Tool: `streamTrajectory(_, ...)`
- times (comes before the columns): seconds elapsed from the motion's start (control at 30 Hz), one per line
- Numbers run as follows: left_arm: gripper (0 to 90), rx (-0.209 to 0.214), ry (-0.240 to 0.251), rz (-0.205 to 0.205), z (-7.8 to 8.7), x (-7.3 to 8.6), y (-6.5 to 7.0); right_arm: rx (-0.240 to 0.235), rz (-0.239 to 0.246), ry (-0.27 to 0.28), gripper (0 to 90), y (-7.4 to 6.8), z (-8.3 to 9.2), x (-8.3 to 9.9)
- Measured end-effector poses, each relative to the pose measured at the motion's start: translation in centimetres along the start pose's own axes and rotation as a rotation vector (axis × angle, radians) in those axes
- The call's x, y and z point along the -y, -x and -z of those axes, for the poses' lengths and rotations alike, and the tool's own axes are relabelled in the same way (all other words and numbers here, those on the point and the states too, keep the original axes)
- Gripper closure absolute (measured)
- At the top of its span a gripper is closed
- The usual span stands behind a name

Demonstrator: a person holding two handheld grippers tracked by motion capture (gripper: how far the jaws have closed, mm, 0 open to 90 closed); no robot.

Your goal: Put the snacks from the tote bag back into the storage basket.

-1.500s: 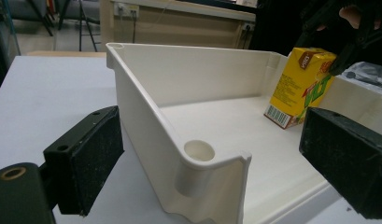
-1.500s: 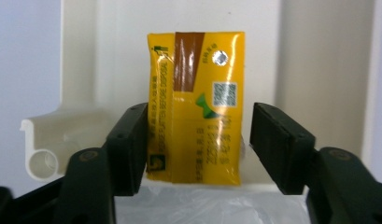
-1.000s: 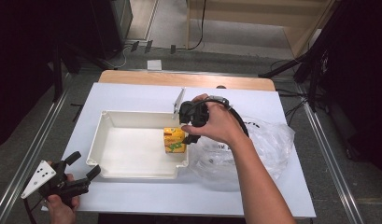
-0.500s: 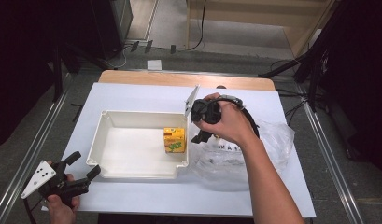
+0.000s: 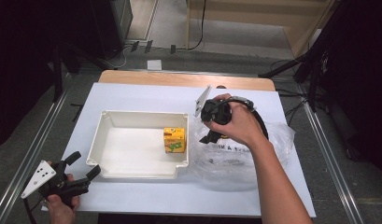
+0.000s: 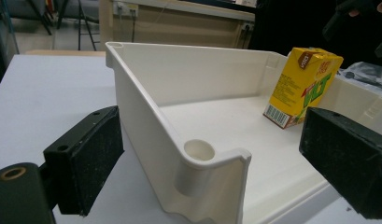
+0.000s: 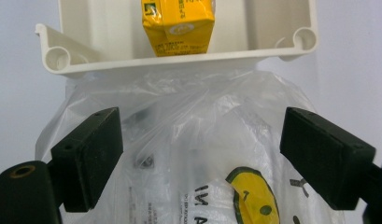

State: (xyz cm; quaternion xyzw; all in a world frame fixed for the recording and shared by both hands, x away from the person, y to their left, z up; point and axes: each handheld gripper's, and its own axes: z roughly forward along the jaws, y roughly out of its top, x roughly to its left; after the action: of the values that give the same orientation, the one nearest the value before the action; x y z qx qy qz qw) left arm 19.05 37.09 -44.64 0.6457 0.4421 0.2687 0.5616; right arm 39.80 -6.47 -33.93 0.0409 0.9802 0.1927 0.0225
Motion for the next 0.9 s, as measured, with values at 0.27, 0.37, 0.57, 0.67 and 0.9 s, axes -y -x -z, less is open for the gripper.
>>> streamTrajectory(0.27,7.0,0.0,-0.001,-0.002,0.0,0.0,0.0,0.01,-0.02,0.013,13.6,-0.2,0.3,1.8)
streamTrajectory(0.37,7.0,-0.001,-0.001,-0.001,0.0,0.0,0.0,0.013,-0.034,0.014,13.6,-0.1,0.5,2.8)
streamTrajectory(0.57,7.0,-0.001,-0.001,-0.002,0.0,0.0,0.0,0.016,-0.054,0.019,13.6,-0.2,0.8,3.9)
streamTrajectory(0.67,7.0,0.0,-0.001,-0.002,0.0,0.0,0.0,0.032,-0.057,0.024,13.6,-0.2,1.0,4.6)
streamTrajectory(0.9,7.0,0.0,-0.002,-0.002,0.0,0.0,0.0,0.035,-0.087,0.027,13.6,-0.3,1.2,6.0)
